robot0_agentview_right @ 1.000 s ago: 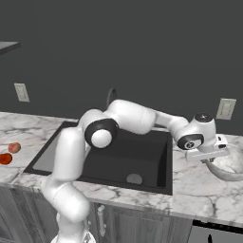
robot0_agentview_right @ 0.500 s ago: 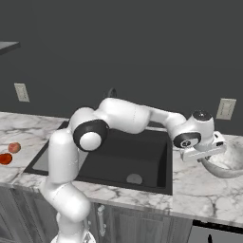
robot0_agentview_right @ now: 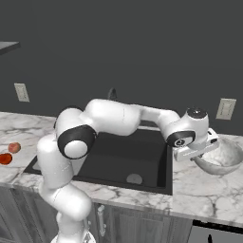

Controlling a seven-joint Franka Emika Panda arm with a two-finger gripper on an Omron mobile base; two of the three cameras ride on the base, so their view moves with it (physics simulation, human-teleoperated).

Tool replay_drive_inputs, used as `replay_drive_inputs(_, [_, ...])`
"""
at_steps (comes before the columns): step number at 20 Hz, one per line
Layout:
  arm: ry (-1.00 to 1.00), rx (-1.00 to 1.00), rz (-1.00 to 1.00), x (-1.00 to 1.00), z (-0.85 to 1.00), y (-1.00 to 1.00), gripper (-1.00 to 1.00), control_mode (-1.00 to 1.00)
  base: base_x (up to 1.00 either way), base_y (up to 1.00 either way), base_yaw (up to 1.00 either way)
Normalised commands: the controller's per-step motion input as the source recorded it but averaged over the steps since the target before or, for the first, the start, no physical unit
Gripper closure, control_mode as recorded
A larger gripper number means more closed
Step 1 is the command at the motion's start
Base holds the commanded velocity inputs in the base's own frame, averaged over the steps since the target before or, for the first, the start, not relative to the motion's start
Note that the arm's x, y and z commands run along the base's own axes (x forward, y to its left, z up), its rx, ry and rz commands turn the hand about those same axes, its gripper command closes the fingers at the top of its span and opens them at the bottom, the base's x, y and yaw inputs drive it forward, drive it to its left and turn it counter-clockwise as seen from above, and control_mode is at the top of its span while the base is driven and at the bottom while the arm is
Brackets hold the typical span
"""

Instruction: Remove the tomato and peach from the sink. Then move the bowl and cup from the counter to the sink for washing.

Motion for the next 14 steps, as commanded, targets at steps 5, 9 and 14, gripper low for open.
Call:
replay_drive_inputs(5, [0.0, 0.0, 0.09, -0.22, 0.23, 0.34, 1.0, -1.0, 0.0, 0.0, 0.0])
replay_drive_inputs(9, [0.0, 0.0, 0.07, -0.23, 0.13, 0.35, 1.0, -1.0, 0.0, 0.0, 0.0])
replay_drive_inputs(14, [0.0, 0.0, 0.08, -0.2, 0.11, 0.38, 1.0, -1.0, 0.0, 0.0, 0.0])
